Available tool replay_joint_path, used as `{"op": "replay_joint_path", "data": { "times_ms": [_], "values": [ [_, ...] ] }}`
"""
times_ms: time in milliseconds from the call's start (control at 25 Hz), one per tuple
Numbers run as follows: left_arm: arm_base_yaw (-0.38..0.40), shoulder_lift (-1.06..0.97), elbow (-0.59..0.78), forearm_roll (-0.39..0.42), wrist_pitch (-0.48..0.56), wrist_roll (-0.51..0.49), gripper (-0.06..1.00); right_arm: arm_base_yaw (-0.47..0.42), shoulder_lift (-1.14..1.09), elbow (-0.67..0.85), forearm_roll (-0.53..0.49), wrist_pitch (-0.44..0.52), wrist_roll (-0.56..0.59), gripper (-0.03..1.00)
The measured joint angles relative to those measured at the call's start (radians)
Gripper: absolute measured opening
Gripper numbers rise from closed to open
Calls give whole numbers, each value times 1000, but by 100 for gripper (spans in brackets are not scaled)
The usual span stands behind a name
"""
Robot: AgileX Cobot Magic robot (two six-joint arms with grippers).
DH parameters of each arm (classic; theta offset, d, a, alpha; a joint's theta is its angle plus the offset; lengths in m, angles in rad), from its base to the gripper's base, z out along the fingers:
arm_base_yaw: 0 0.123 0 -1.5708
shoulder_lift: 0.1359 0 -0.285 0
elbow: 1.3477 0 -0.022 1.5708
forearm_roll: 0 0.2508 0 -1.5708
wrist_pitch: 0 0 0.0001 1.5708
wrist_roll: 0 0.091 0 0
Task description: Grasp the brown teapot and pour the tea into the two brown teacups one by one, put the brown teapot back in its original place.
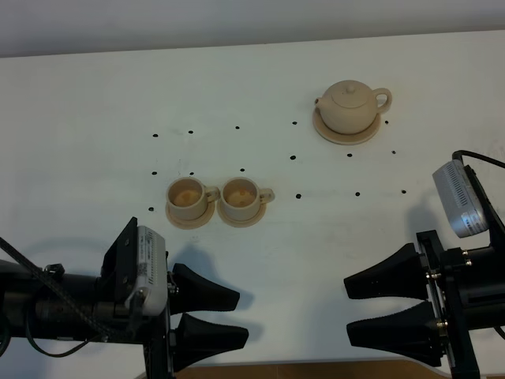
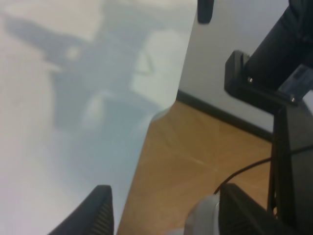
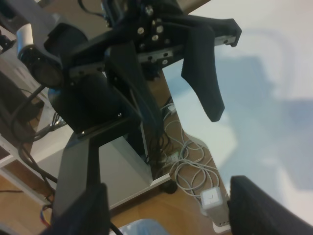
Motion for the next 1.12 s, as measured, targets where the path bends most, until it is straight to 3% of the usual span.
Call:
{"op": "replay_joint_path", "data": {
  "times_ms": [520, 840, 920, 1000, 1120],
  "values": [
    [0, 1, -50, 49, -22, 0, 52, 0, 0, 0, 0, 0, 0, 54],
    [0, -71, -49, -62, -44, -29, 50, 0, 0, 0, 59, -68, 0, 54],
    [0, -137, -64, -65, -91, -102, 48, 0, 0, 0, 85, -102, 0, 54],
    [0, -243, -94, -40, -164, -251, 47, 0, 0, 0, 123, -140, 3, 54],
    [0, -389, -145, 128, -291, -562, 46, 0, 0, -6, 189, -212, 32, 54]
  ]
}}
